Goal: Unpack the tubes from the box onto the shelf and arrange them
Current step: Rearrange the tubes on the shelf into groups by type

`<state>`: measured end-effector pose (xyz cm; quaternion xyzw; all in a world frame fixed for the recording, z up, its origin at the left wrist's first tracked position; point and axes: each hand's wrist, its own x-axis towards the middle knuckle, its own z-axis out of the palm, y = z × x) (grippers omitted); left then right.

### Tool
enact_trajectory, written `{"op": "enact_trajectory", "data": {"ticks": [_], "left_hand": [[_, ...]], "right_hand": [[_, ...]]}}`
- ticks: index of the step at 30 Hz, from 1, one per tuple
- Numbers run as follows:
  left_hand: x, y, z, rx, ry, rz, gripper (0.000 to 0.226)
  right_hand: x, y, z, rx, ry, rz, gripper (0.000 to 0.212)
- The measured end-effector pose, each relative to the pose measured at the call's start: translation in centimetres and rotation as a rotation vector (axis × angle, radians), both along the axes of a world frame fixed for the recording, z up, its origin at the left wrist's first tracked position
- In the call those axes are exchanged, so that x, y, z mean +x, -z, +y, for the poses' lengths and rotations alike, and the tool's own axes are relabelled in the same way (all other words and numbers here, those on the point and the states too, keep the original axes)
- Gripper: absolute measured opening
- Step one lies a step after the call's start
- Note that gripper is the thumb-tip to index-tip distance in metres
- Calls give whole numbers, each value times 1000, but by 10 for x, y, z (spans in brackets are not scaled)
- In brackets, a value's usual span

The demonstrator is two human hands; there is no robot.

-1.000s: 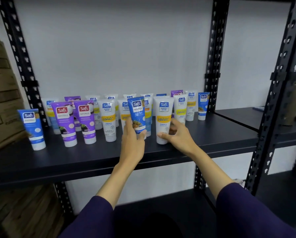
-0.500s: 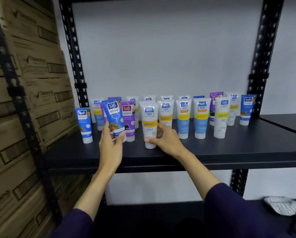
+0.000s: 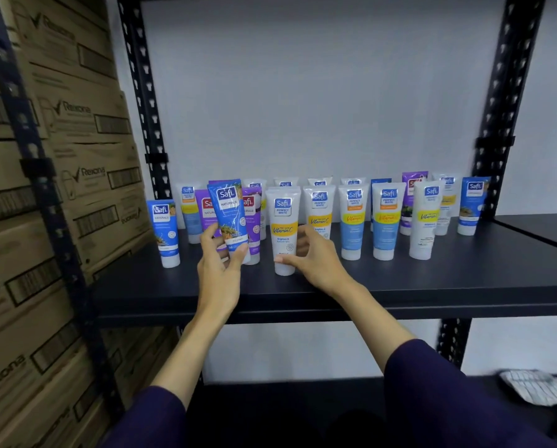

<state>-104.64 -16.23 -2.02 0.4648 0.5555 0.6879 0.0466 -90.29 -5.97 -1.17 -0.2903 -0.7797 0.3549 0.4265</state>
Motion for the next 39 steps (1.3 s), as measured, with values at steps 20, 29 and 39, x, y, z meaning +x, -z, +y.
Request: {"op": "enact_trajectory", "data": {"ticks": [20, 29, 39], "left_hand": [[191, -10, 94, -101, 397, 280, 10], [226, 15, 126, -400, 114, 849, 37], [231, 15, 129, -493, 124, 908, 41]], "right_hand": [[174, -30, 20, -49, 210, 730, 21], [237, -11, 67, -58, 383, 362, 25], [227, 13, 65, 51, 602, 235, 66]]}}
